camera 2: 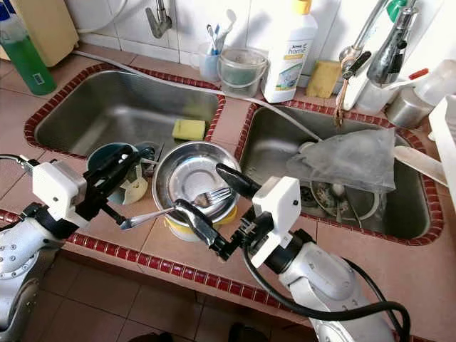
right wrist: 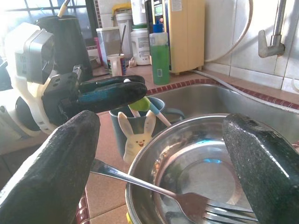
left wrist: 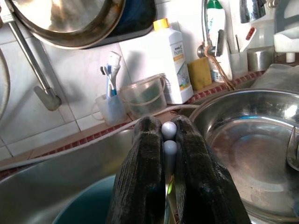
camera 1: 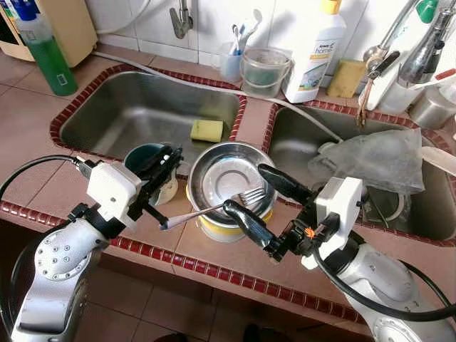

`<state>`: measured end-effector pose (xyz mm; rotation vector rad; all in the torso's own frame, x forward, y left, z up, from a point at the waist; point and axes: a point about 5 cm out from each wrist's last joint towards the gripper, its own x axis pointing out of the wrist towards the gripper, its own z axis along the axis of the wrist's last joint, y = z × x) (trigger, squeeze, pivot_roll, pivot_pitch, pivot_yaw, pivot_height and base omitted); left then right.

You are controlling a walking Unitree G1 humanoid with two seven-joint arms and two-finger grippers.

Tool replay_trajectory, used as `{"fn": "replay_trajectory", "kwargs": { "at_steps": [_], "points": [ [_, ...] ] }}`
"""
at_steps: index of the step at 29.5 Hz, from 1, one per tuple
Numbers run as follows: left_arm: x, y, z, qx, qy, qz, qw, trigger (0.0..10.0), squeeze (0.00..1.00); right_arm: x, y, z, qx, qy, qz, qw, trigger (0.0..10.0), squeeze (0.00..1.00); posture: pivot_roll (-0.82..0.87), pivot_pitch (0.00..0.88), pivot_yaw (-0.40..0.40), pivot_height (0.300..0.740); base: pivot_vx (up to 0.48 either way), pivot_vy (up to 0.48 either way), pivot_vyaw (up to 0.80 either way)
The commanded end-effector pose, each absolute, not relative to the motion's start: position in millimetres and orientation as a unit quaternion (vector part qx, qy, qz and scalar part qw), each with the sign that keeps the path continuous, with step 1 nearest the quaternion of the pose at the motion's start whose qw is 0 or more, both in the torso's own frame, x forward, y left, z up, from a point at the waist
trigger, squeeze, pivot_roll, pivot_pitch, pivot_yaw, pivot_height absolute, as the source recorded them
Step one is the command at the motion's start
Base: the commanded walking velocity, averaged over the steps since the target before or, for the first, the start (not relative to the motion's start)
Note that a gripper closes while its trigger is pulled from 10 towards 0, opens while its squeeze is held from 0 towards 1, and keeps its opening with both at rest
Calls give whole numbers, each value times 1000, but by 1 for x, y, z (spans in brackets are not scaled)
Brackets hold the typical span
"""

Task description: Kitchen organization

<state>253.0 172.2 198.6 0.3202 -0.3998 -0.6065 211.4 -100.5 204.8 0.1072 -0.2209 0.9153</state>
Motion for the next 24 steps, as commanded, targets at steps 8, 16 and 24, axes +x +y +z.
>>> {"fn": "replay_trajectory", "kwargs": {
  "at_steps": [8,16,24],
  "points": [
    [251,178,203,170,-187,-316,914,0,0,211,-99,206,49,-109,446,887,10000,0,-32,165,-13,740,0,0,0],
    [250,180,206,175,-182,-332,909,0,0,212,-99,205,50,-108,447,886,10000,0,-19,168,-13,740,0,0,0],
    [248,182,210,174,-174,-363,899,0,0,213,-98,205,50,-108,449,885,10000,0,-16,170,-13,740,0,0,0]
  ]
}}
